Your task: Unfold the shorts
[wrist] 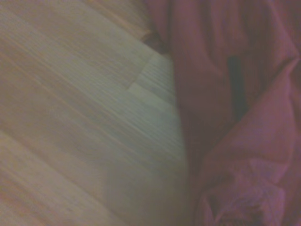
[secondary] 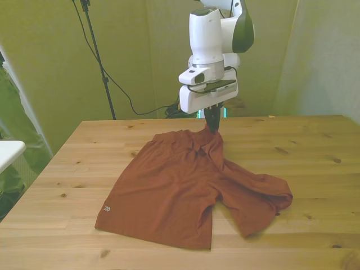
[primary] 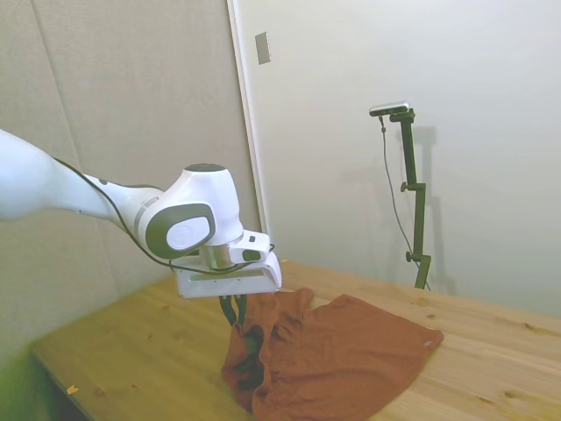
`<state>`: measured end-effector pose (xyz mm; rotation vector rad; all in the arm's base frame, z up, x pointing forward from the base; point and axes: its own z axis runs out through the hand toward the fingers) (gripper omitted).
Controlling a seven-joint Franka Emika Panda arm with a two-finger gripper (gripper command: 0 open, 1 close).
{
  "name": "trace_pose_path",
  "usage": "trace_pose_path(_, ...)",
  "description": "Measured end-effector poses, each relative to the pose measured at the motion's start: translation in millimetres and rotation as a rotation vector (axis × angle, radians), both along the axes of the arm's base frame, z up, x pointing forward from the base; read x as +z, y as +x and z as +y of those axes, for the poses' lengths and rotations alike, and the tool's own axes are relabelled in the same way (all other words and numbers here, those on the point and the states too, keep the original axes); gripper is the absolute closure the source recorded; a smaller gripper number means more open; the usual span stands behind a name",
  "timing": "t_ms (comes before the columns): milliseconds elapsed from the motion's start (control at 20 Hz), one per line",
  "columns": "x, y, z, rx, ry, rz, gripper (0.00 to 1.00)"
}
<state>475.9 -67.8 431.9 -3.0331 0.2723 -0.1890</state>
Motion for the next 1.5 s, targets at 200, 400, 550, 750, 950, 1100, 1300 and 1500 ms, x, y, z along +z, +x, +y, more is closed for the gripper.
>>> trace_pose_path(200, -12.3, -37.3, 52.7, 0.119, -0.035, 0.014, 1.0)
trace_pose_path(400, -29.6, -73.7, 80.3, 0.193, -0.1, 0.027, 1.0)
trace_pose_path(550, -40.8, -85.7, 92.9, 0.224, -0.126, 0.039, 0.0)
trace_pose_path(750, -41.0, -85.9, 95.5, 0.218, -0.138, 0.04, 0.0)
trace_pose_path(950, -37.8, -84.7, 95.5, 0.22, -0.145, 0.035, 0.0)
trace_pose_path(1100, -34.3, -86.3, 95.7, 0.228, -0.156, 0.034, 0.0)
trace_pose_path(1300, -18.5, -96.4, 100.2, 0.239, -0.161, 0.027, 0.0)
trace_pose_path(1500, 9.3, -113.5, 102.0, 0.236, -0.156, 0.006, 0.0)
